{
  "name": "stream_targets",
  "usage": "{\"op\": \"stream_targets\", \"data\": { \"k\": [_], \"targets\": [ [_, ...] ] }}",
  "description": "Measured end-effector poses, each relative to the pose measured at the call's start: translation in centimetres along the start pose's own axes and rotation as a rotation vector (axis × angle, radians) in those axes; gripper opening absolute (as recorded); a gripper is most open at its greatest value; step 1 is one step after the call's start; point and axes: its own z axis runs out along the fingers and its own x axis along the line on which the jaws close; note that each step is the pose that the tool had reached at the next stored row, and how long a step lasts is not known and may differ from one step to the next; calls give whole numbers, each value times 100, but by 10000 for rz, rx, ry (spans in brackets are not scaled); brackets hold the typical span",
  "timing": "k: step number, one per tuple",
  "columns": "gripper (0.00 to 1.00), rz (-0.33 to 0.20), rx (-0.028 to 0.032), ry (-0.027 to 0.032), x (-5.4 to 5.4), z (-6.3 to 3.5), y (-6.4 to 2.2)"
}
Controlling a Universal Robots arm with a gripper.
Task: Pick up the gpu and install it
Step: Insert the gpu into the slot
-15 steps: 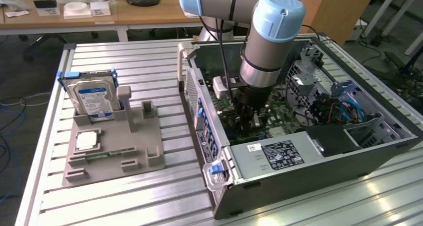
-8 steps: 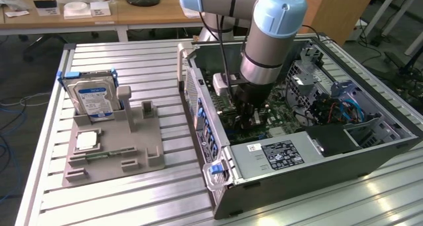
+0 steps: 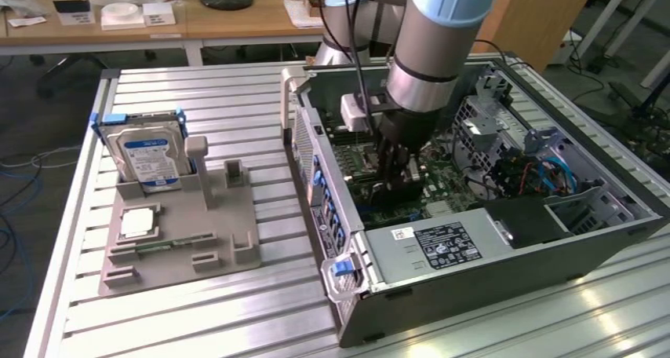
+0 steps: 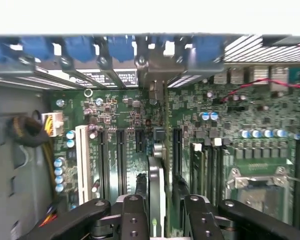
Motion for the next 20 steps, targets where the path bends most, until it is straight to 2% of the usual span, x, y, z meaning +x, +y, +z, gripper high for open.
{"op": "stream_targets", "data": {
  "k": [6,7,9,11,12,13,14,15,20],
  "targets": [
    [35,-1,16,-1,-12,-263,-3],
    [35,-1,25,-1,-13,-281,-3],
    [33,-1,29,-3,-13,-281,-3],
    [21,-1,29,-3,-13,-281,-3],
    [21,-1,29,-3,-13,-281,-3],
    [15,-1,29,-1,-12,-281,-3],
    [15,-1,29,-2,-13,-281,-3],
    [10,-1,29,-2,-12,-281,-3],
    [11,-1,29,-2,-12,-281,-3]
  ]
}}
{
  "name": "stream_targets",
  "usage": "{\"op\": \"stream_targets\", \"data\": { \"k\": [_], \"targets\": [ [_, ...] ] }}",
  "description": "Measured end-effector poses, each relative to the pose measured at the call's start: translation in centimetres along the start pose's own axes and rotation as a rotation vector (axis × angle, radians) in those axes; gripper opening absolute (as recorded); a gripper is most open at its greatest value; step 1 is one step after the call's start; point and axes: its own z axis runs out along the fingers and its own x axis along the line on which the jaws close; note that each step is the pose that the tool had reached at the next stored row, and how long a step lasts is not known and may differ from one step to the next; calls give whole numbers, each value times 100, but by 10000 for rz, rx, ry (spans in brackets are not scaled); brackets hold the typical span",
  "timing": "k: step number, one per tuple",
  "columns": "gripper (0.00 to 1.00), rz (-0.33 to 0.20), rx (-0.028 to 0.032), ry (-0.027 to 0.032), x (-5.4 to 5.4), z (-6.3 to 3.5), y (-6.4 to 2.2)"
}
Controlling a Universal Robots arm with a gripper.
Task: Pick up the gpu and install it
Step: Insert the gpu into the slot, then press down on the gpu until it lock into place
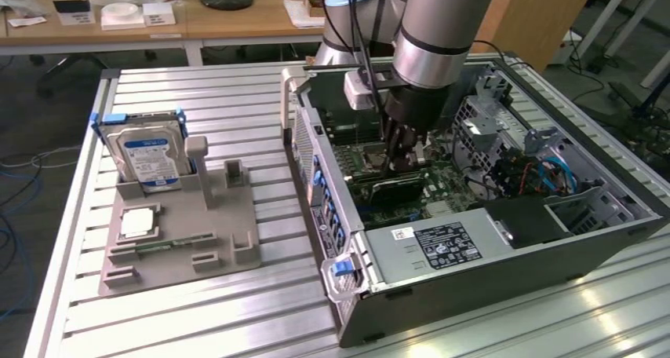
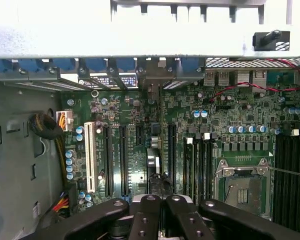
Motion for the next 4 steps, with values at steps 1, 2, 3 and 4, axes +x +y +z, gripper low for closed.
{"op": "stream_targets", "data": {
  "k": [1,2,3,4],
  "targets": [
    [11,0,0,0,0,0,0],
    [11,0,0,0,0,0,0],
    [11,0,0,0,0,0,0],
    [11,0,0,0,0,0,0]
  ]
}}
